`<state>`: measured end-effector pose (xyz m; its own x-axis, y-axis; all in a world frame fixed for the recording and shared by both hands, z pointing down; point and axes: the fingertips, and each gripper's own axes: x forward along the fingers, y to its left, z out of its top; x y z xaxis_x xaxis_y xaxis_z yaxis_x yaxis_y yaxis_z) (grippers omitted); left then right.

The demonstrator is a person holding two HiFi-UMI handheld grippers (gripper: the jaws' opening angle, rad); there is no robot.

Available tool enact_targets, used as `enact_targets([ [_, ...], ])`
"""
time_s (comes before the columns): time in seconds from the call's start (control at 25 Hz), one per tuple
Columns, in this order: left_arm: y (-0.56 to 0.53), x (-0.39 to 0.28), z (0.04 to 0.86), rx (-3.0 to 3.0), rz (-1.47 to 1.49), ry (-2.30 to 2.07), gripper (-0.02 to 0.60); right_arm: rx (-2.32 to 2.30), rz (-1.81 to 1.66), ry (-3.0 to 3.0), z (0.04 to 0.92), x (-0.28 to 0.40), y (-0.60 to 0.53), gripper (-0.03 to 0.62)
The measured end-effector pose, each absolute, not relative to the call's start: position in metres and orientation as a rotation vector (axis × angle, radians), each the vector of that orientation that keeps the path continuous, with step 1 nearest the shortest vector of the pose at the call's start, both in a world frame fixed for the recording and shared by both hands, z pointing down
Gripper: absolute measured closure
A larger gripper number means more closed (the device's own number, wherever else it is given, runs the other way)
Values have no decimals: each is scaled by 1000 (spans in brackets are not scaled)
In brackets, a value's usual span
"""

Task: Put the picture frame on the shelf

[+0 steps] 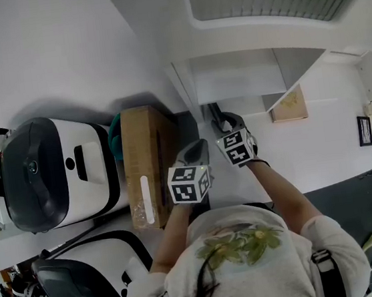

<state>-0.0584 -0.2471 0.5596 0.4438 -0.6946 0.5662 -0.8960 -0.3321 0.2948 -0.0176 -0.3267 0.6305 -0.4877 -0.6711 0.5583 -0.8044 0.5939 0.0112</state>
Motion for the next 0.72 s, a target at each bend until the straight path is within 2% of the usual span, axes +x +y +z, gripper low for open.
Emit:
enact_targets([
  [0.28, -243, -59, 560, 2129, 452, -1326, 558, 1193, 339, -2283, 631, -3, -308, 463],
  [0.4, -243, -60, 560, 2131, 452, -1324, 558, 1207, 315, -2281, 631, 1, -304, 502],
  [0.72, -242, -63, 561, 2132, 455, -1321, 558, 1212, 335, -2289, 631, -3, -304, 507],
])
